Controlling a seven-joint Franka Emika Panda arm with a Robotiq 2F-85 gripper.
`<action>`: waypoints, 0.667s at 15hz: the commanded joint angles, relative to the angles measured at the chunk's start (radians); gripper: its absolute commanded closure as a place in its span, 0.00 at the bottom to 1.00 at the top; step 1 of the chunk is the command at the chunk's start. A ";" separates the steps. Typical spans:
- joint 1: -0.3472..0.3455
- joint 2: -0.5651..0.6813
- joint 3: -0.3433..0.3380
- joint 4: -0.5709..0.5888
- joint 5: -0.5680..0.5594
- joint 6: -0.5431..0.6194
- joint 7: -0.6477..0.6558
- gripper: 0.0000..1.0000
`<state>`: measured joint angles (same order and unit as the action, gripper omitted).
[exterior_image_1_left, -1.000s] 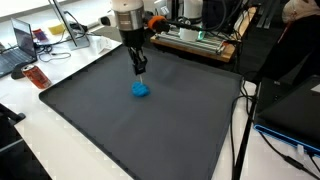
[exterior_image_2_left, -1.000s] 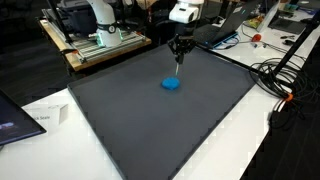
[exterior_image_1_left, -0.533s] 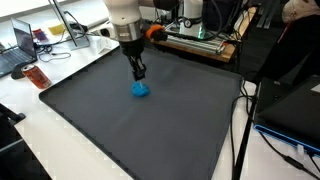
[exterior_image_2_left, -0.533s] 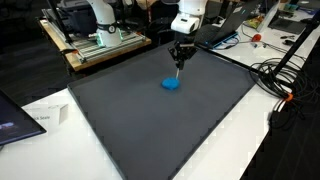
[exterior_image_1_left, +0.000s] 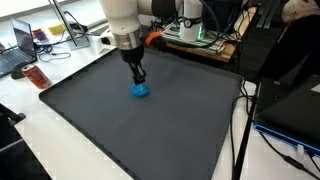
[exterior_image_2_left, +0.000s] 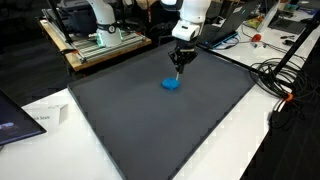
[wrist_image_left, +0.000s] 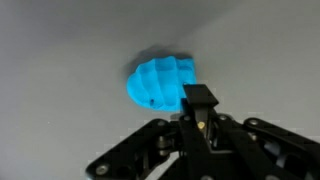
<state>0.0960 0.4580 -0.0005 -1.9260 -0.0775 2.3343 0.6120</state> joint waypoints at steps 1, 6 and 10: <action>0.015 -0.012 -0.014 0.002 0.029 -0.015 -0.027 0.97; 0.030 -0.101 -0.015 -0.045 0.018 -0.045 -0.011 0.97; 0.034 -0.141 -0.012 -0.046 0.011 -0.082 -0.007 0.97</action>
<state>0.1161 0.3764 -0.0025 -1.9379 -0.0775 2.2822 0.6121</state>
